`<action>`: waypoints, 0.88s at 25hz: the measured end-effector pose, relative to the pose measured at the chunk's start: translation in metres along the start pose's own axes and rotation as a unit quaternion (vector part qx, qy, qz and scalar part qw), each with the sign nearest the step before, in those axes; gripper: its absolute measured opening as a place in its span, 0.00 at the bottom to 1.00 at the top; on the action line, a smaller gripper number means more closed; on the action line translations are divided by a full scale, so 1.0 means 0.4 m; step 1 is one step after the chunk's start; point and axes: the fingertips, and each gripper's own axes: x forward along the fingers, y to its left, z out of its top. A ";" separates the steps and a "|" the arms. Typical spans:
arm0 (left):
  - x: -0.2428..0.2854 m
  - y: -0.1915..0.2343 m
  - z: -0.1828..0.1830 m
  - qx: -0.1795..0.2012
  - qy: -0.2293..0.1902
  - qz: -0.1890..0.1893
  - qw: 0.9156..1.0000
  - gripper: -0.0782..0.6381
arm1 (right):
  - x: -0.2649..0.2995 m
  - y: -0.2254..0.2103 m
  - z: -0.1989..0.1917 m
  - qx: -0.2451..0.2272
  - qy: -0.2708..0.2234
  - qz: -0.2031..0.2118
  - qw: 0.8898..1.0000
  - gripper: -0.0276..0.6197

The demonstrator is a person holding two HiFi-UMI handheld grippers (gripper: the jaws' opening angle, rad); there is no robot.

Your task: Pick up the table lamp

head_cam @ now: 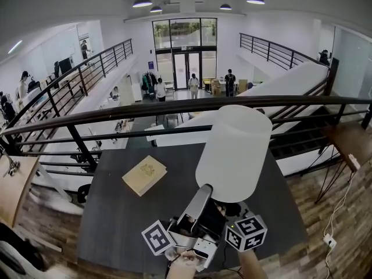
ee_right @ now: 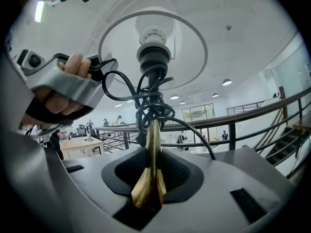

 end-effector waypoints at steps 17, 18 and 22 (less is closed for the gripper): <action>-0.012 -0.001 -0.007 -0.005 0.005 0.001 1.000 0.24 | -0.008 0.005 -0.007 0.000 -0.002 -0.006 1.000 0.22; -0.013 0.002 -0.007 -0.005 0.005 0.001 1.000 0.24 | -0.007 0.005 -0.010 0.000 -0.002 -0.006 1.000 0.22; -0.016 0.006 -0.006 -0.005 0.005 0.004 1.000 0.24 | -0.007 0.006 -0.016 0.000 -0.001 -0.007 1.000 0.22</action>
